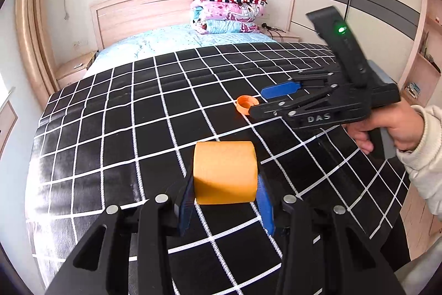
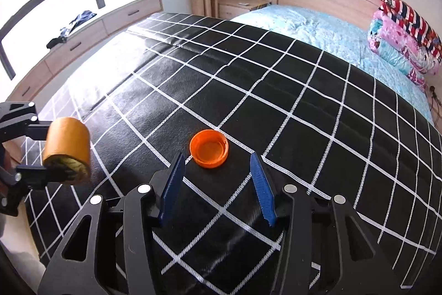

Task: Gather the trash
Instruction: 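Grasp the orange tape roll with the left tool while the right tool grasps the orange cap, then carry the tape roll and cap in both tools over the bin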

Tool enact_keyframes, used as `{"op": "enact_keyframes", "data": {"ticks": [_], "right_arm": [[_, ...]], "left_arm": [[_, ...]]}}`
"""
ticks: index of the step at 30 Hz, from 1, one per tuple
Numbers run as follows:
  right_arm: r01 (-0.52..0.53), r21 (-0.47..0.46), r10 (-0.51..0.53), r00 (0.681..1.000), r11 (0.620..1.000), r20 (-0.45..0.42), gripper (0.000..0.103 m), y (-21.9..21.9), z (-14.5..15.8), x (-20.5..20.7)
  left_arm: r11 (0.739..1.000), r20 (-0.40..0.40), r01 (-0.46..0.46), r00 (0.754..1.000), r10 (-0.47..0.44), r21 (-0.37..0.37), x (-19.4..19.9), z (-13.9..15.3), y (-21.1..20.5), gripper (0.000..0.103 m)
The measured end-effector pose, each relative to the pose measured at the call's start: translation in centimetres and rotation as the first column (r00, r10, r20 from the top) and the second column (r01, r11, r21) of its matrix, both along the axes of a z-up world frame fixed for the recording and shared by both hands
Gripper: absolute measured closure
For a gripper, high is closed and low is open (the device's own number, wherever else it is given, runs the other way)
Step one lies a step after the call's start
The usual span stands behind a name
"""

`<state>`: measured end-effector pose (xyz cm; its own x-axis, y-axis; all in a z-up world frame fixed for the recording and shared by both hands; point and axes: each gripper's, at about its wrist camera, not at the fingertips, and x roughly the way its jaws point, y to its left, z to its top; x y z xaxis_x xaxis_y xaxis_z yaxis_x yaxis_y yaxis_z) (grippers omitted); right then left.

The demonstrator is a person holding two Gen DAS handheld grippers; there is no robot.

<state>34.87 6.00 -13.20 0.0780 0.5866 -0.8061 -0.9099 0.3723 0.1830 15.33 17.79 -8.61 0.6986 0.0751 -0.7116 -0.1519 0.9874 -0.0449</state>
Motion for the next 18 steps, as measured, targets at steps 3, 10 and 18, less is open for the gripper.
{"op": "enact_keyframes", "data": {"ticks": [3,10,18], "right_arm": [[-0.005,-0.017,0.006,0.999,1.0,0.039,0.054,0.8,-0.3,-0.3],[-0.017,-0.055,0.023,0.994,0.998,0.105,0.073,1.5,0.1,-1.5],[0.012,-0.011,-0.011,0.995,1.0,0.095,0.073,-2.2,2.7,-3.9]], "left_arm": [[1.0,0.007,-0.015,1.0,0.015,-0.006,-0.9,0.1,0.4,0.065],[1.0,0.01,-0.028,1.0,0.028,0.002,-1.8,0.7,0.2,0.065],[1.0,0.018,0.003,1.0,-0.003,0.022,-3.0,1.9,-1.9,0.065]]}}
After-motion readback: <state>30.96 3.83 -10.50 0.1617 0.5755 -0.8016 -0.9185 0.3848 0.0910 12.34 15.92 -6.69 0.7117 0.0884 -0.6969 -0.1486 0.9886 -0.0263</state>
